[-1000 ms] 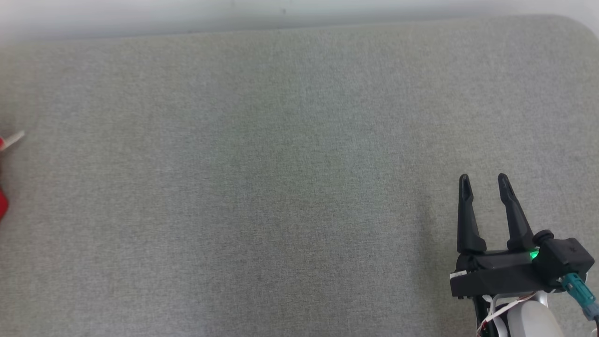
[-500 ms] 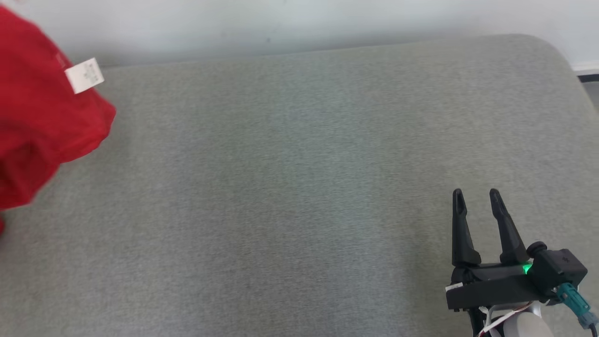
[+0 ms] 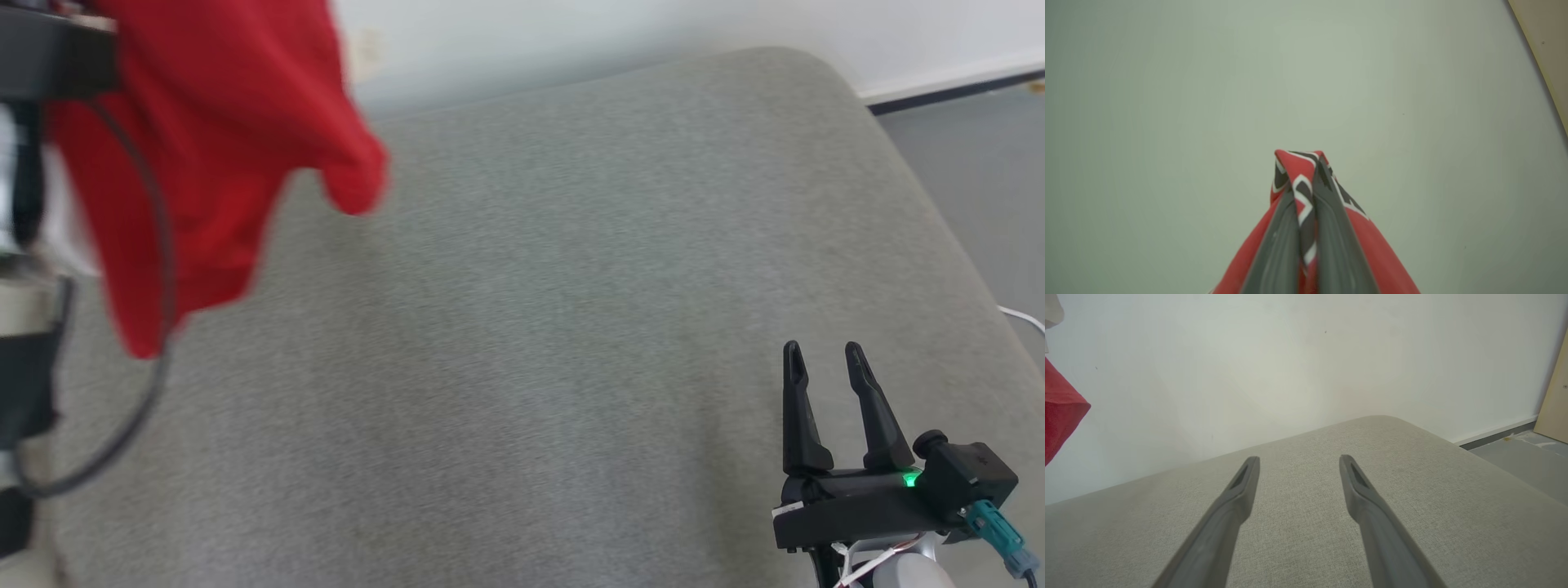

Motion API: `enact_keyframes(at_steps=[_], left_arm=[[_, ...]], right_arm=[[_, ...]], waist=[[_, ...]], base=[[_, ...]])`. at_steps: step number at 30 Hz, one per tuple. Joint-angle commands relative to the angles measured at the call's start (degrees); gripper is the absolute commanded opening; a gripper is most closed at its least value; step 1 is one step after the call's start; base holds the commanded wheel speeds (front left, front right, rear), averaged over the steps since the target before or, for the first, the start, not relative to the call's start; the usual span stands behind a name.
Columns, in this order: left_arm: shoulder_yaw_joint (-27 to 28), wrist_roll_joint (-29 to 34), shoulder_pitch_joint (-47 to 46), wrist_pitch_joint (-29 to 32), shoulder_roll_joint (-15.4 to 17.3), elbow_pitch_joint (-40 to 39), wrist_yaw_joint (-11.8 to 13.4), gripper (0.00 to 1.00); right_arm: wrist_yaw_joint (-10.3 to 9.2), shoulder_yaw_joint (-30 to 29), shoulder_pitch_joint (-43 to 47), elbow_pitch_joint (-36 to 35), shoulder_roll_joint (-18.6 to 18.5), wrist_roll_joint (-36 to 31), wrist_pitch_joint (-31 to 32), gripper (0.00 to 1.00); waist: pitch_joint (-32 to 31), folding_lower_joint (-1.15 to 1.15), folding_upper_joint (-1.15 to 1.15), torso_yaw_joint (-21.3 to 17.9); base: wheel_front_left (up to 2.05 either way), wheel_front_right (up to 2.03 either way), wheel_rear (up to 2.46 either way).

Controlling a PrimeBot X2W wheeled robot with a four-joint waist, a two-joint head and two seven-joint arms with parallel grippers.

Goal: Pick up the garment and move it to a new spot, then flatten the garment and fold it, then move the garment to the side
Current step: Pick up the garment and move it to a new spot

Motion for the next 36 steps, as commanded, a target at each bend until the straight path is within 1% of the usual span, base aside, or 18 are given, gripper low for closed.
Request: enact_keyframes(at_steps=[1,5,10,13,16,21,22,24,26,29,30,31,32,36], left_arm=[[-0.48,0.15,0.59,0.12,-0.69,-0.45,0.26,0.00],[-3.95,0.19,3.01,0.69,-4.07,-1.37,0.82,0.00],[-6.77,-0.39,8.30,-0.41,-7.10,-0.18,1.73,0.00],[-7.32,-1.15,13.35,-1.67,-7.88,1.72,2.38,0.00],[-7.97,-1.37,18.65,-3.27,-7.90,4.37,2.87,0.00],[-9.18,-1.76,25.51,-5.90,-7.76,11.44,2.51,0.00],[-9.05,-2.53,26.37,-6.52,-7.98,13.37,2.30,0.00],[-9.58,-1.96,27.96,-7.50,-7.83,17.04,2.14,0.00],[-10.11,-2.32,28.99,-8.52,-8.45,20.53,1.91,0.00],[-10.89,-2.02,29.26,-9.87,-9.02,24.28,1.59,0.00],[-11.13,-1.64,29.03,-10.30,-9.17,25.15,1.63,0.42],[-11.55,-1.17,28.58,-10.68,-9.34,25.69,1.64,0.93],[-11.64,-1.41,28.07,-10.98,-9.68,25.91,1.55,1.00],[-11.93,-1.46,26.93,-11.68,-10.32,25.38,1.20,1.00]], right_arm=[[0.18,0.00,0.06,0.08,-0.06,0.66,-0.09,1.00],[0.18,0.09,0.34,0.54,-0.02,1.01,-0.09,1.00],[0.18,0.34,0.17,0.90,-0.03,1.48,-0.09,1.00],[0.18,0.92,-0.14,1.03,-0.04,1.70,-0.09,1.00],[0.18,1.40,-0.63,1.19,-0.06,1.85,-0.09,1.00],[0.18,1.73,-0.56,1.55,-0.05,1.10,-0.09,1.00],[0.18,1.77,-0.65,1.75,-0.06,0.97,-0.09,1.00],[0.18,1.77,-0.95,2.06,-0.06,0.73,-0.09,1.00],[0.18,1.77,-1.12,2.19,-0.04,0.62,-0.09,1.00],[0.18,1.96,-0.93,2.28,-0.07,0.19,-0.09,1.00],[0.18,1.92,-0.73,2.31,-0.06,0.07,-0.09,1.00],[0.18,1.70,-0.48,2.33,-0.07,0.04,-0.09,1.00],[0.18,1.61,-0.24,2.36,-0.04,-0.05,-0.09,1.00],[0.18,1.33,0.57,2.30,-0.06,-0.30,-0.09,1.00]], waist=[[-0.10,0.00,0.00,-2.57],[0.28,0.00,0.00,-4.13],[0.78,0.00,0.00,-5.24],[0.98,0.00,0.00,-5.85],[1.20,0.00,0.00,-6.30],[1.19,0.00,0.00,-6.19],[1.17,0.00,0.00,-6.16],[1.14,0.00,0.00,-6.06],[1.09,0.00,0.00,-5.78],[0.63,0.00,0.00,-5.19],[0.40,0.00,0.00,-4.92],[0.13,0.00,0.00,-4.57],[-0.15,0.00,0.00,-4.24],[-1.21,0.00,0.00,-3.06]], base=[[0.00,0.00,0.00],[0.00,0.00,0.00],[0.00,0.00,0.00],[0.00,0.00,0.00],[0.00,0.00,0.00],[0.00,0.00,0.00],[0.00,0.00,0.00],[0.00,0.00,0.00],[0.00,0.00,0.00],[0.00,0.00,0.00],[0.00,0.00,0.00],[0.00,0.00,0.00],[0.00,0.00,0.00],[0.00,0.00,0.00]])
